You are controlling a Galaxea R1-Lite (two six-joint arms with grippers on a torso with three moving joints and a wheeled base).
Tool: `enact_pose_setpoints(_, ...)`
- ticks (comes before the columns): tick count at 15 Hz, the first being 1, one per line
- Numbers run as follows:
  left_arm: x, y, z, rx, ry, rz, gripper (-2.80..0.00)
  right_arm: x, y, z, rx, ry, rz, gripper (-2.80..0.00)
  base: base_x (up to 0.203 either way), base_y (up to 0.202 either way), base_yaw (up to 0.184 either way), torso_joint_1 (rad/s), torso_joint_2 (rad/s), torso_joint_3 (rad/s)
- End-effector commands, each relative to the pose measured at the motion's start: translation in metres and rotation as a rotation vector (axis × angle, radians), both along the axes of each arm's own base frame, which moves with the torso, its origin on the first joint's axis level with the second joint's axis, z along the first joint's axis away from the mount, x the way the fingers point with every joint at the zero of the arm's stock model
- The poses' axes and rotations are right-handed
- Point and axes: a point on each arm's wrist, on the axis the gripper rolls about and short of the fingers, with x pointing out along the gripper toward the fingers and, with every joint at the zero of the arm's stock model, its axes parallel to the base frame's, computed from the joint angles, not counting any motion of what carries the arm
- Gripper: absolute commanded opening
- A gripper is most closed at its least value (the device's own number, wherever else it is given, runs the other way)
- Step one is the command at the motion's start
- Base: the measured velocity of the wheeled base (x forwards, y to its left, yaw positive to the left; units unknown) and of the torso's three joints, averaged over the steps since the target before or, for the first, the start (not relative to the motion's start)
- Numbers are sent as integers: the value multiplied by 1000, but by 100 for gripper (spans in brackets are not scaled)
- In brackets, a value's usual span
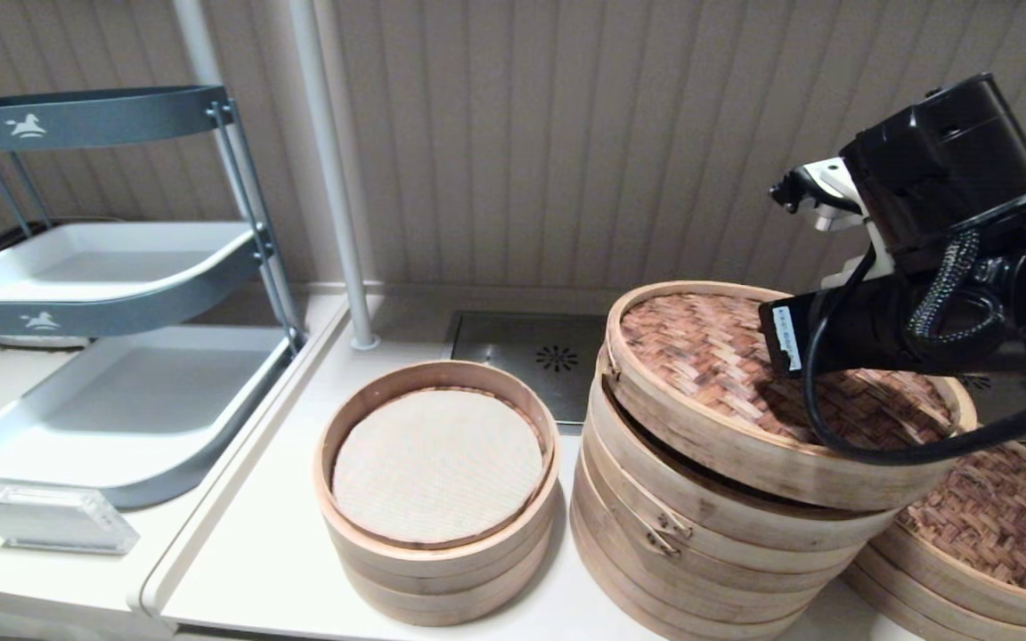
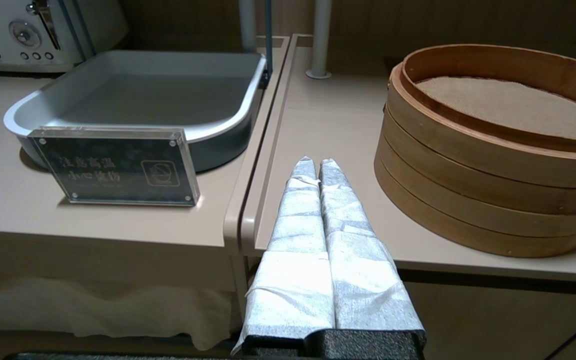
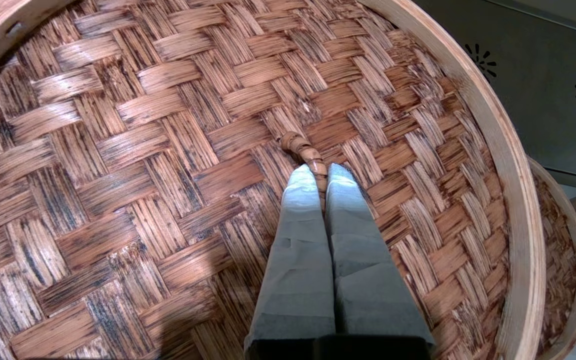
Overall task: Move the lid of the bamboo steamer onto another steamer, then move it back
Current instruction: Put the steamer
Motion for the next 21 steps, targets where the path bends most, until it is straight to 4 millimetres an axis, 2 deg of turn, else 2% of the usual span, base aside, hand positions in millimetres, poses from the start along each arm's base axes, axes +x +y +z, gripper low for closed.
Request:
enact_pose_setpoints(1, 2, 0, -7, 0, 22, 0, -280, 0, 0, -4, -8, 12, -3, -280, 0, 0, 0, 0, 0, 0)
enact_pose_setpoints(9, 2, 0, -7, 0, 22, 1, -280, -1, -1, -15, -24, 36, -2, -280, 0, 0, 0, 0, 0, 0)
enact_pose_setpoints(20, 2, 0, -7, 0, 21, 0, -280, -1, -1, -12, -21, 23, -4, -280, 0, 0, 0, 0, 0, 0)
enact_pose_setpoints(21, 2, 0, -7, 0, 22, 1, -280, -1, -1, -12, -23, 22, -7, 0, 0, 0, 0, 0, 0, 0)
